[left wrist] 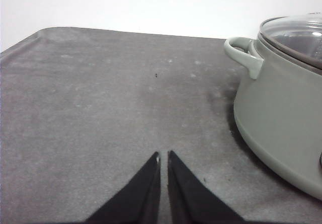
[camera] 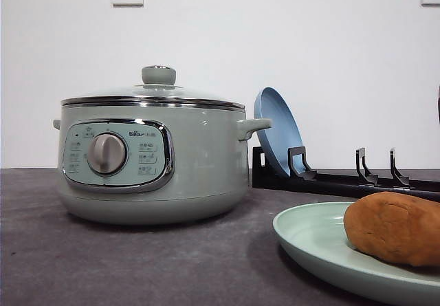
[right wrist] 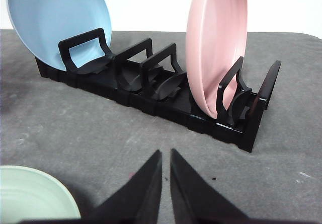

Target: Transfer potato from steamer to green plate

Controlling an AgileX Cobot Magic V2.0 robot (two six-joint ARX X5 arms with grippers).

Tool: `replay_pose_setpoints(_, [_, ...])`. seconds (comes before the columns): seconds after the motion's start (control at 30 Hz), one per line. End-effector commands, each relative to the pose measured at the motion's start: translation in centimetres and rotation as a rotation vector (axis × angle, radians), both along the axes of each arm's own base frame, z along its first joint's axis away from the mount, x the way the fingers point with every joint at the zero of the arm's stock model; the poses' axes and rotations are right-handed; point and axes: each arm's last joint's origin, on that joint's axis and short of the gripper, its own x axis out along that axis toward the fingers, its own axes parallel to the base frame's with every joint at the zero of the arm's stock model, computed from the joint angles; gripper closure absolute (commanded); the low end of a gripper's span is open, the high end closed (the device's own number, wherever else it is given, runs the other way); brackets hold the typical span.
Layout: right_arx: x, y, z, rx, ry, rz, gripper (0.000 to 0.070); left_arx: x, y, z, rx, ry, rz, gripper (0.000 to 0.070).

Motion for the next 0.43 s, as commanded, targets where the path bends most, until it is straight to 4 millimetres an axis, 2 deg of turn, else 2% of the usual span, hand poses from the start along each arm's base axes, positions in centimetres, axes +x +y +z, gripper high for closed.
replay_pose_setpoints(0.0, [0.03,0.0,-0.05,-0.007,-0.009,0.0,0.0681,0.08,0.03,-0.74,0.013,0.026,0.003,0.0676])
replay_pose_setpoints(0.4, [0.03,0.0,-0.04,-0.007,-0.009,0.001,0.0681,0.08,0.03,-0.74,0.013,0.026,0.003,0.0676])
